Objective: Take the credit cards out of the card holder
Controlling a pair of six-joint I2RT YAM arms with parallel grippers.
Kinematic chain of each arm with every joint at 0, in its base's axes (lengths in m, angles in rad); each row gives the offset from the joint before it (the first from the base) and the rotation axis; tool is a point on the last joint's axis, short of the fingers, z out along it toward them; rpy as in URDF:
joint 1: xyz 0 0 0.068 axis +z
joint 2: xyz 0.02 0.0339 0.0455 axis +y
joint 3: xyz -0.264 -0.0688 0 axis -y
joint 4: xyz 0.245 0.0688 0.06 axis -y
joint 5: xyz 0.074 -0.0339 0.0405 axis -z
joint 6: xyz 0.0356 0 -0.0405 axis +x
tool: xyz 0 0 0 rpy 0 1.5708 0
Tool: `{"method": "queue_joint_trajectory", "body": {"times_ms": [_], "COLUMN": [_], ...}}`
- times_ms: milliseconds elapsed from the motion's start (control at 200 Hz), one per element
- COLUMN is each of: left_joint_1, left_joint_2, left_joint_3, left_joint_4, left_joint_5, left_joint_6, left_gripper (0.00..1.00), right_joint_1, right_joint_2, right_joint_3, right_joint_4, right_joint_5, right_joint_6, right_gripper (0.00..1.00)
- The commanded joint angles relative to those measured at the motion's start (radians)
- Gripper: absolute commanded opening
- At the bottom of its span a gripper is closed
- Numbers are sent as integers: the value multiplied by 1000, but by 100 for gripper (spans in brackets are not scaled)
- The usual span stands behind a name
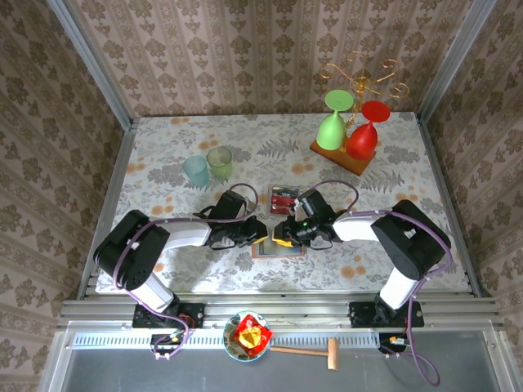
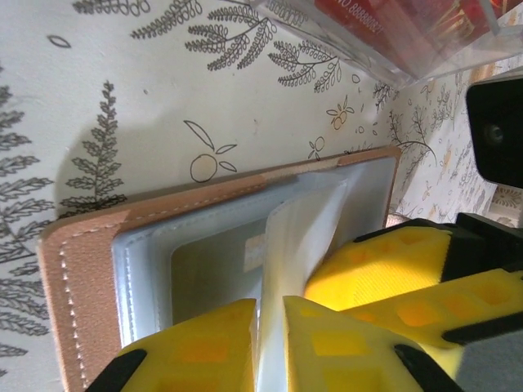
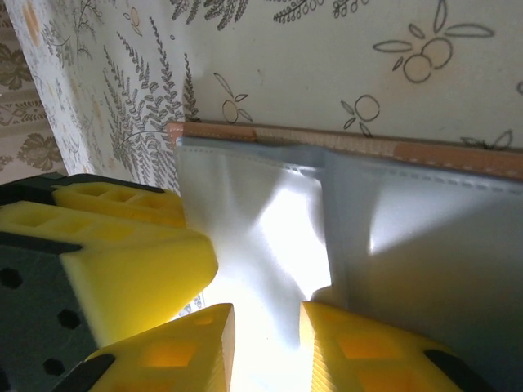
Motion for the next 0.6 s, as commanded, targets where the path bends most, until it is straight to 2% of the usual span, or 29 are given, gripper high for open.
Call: {"method": "queue_joint_trajectory", "body": {"times_ms": [0,350,595], "left_joint_1": [-7,-10,-31], "left_joint_2": [-3,-54,-43], "left_joint_3": [12,71,127], "left_joint_4": [-12,-98,-129], "left_joint_5": [17,17,20], "left_joint_6": [9,31,43], "left_gripper": [18,27,32], "right_joint_1": [-12,-99,-182], "right_joint_2": [-66,-248,-367], "right_joint_3": [37,58,23], "right_joint_4": [-92,-309,-384], "right_joint_5": [24,71,73], "right_joint_6": [-15,-108,-145], "right_gripper": [28,29,30]}}
